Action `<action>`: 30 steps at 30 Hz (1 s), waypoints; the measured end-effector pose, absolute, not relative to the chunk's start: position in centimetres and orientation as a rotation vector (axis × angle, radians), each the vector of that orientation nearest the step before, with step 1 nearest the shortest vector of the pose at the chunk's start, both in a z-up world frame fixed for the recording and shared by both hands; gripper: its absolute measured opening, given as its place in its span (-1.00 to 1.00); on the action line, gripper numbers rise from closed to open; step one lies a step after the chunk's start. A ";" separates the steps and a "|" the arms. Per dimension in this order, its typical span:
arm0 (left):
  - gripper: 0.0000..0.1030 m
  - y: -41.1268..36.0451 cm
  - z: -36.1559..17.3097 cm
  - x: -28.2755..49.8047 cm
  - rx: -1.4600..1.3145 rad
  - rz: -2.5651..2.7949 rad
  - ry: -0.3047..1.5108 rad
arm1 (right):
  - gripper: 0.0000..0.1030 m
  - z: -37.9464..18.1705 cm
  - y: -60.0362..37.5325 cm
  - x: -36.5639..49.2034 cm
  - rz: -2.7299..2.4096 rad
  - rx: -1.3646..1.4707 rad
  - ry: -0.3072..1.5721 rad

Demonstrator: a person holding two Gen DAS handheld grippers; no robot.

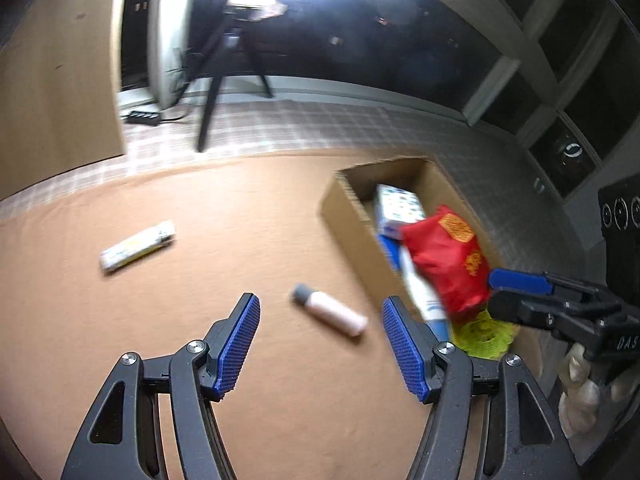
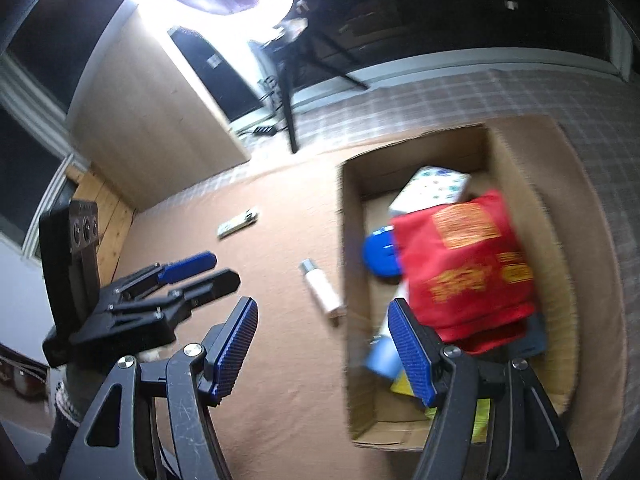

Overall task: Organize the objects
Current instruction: 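Carry the red bag over the box and open the right tool, then move the right tool to the pink bottle and close on it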

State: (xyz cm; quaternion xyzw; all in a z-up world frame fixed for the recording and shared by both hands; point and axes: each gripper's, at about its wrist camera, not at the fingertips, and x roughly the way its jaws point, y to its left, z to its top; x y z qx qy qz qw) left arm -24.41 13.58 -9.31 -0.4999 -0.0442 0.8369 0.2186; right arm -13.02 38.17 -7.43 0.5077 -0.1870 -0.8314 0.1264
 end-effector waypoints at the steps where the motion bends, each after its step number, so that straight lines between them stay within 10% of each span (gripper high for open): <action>1: 0.31 13.1 -9.3 -24.4 -1.387 2.321 -0.126 | 0.25 -7.5 37.5 -13.2 -2.408 1.484 -0.535; 30: 0.31 -6.0 -11.5 -17.0 -1.425 2.386 -0.379 | 0.24 -15.5 25.3 -21.7 -2.390 1.919 -0.035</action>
